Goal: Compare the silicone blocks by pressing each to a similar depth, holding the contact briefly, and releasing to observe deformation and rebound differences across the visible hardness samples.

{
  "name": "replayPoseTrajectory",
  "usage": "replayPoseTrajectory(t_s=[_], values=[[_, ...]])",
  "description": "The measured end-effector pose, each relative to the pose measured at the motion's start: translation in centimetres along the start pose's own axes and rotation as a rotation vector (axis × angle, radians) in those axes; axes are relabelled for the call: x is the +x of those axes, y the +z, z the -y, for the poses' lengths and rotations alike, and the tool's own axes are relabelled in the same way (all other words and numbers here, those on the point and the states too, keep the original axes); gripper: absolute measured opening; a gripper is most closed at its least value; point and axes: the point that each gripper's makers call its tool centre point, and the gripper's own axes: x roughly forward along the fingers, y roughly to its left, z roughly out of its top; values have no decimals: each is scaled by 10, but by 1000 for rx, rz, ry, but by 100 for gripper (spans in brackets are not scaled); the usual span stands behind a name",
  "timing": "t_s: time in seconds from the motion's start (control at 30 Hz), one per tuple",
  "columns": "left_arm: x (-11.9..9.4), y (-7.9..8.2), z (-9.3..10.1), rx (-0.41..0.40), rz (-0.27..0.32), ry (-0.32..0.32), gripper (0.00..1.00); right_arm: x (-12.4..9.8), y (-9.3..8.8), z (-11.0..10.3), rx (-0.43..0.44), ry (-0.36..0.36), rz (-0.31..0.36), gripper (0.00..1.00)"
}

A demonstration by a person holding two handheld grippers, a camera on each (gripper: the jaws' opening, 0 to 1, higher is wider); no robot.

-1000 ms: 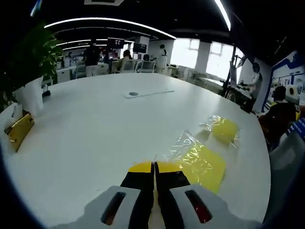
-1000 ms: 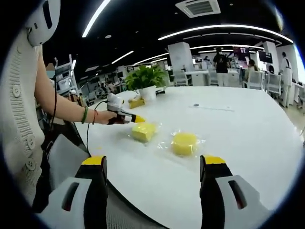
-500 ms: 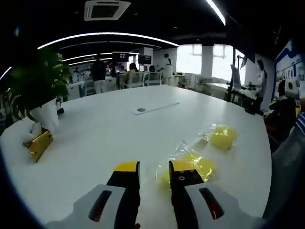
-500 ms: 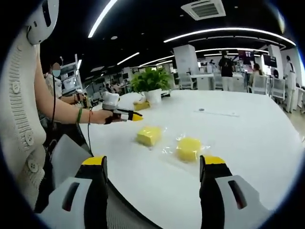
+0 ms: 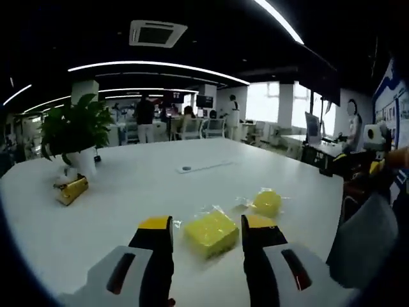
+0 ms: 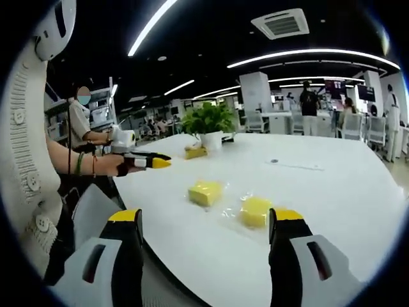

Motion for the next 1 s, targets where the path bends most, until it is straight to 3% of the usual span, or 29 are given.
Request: replayPoseTrajectory(t_s=[0.23, 0.6, 0.8, 1.0], values=[[-27, -2, 36, 29, 2, -15, 64, -5, -4, 6, 30, -14, 15, 82], [-48, -19, 75, 5, -39, -61, 68, -23, -14, 25, 73, -54, 32, 85], [-46, -20, 82, 1, -65, -81, 72, -32, -21, 35, 97, -73, 33, 85], [-32, -22, 91, -85, -119, -121, 70, -38, -18, 42, 105, -92, 60, 84]])
